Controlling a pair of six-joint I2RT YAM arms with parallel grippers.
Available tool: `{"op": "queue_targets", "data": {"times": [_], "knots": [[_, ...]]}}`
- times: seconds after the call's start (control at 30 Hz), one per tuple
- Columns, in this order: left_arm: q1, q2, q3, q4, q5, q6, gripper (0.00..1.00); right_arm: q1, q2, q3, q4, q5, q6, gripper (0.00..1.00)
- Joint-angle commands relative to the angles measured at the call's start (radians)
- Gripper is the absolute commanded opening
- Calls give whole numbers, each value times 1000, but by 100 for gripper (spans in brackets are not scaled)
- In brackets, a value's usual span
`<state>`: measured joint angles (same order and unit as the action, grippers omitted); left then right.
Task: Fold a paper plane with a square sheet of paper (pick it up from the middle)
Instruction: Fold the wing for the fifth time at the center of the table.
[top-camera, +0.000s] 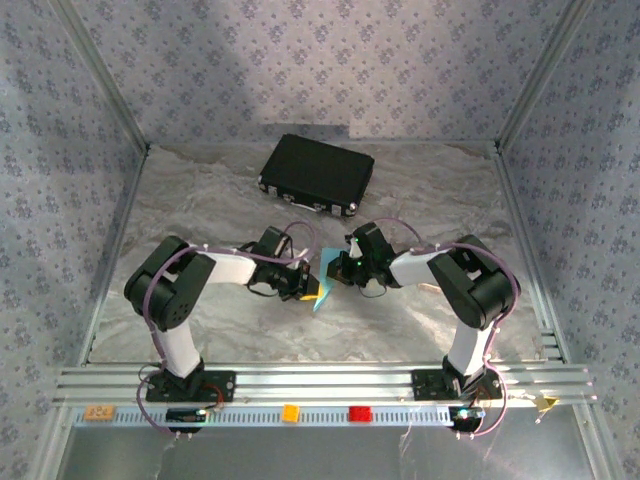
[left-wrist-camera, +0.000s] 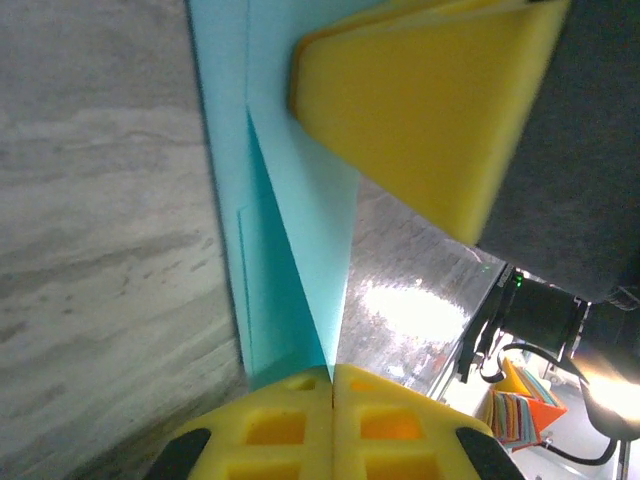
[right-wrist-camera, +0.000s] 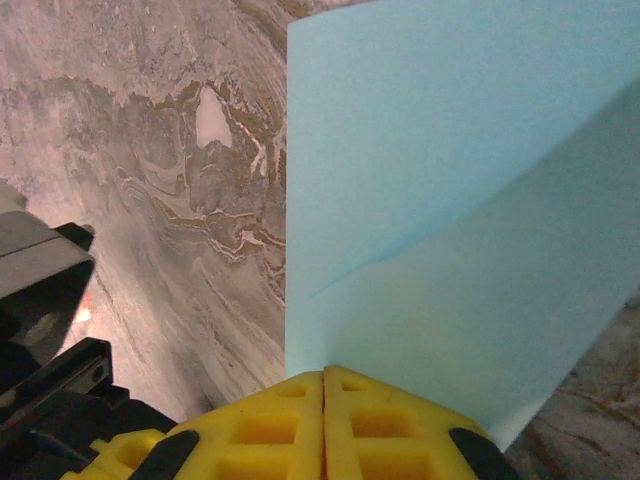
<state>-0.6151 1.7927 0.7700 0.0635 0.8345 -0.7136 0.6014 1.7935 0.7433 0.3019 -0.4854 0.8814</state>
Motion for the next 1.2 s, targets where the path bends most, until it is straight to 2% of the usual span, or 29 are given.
{"op": "queue_targets", "data": {"times": [0.0, 0.3, 0.73, 0.8, 0.83, 1.17], "knots": [[0, 24, -6, -50, 62, 41, 0, 17, 55, -12, -78, 60, -9, 9], [0, 53, -10, -107, 79, 68, 0, 19, 56, -9, -93, 76, -14, 9], [-17, 27, -23, -223, 16, 104, 12, 20, 64, -12, -106, 97, -13, 8], [-25, 20, -27, -230, 8, 102, 9, 19, 64, -13, -108, 101, -13, 8], [-29, 16, -27, -232, 8, 103, 0, 20, 64, -13, -109, 100, -15, 8], [-65, 10, -30, -281, -35, 105, 1, 20, 66, -11, -128, 115, -17, 8]]}}
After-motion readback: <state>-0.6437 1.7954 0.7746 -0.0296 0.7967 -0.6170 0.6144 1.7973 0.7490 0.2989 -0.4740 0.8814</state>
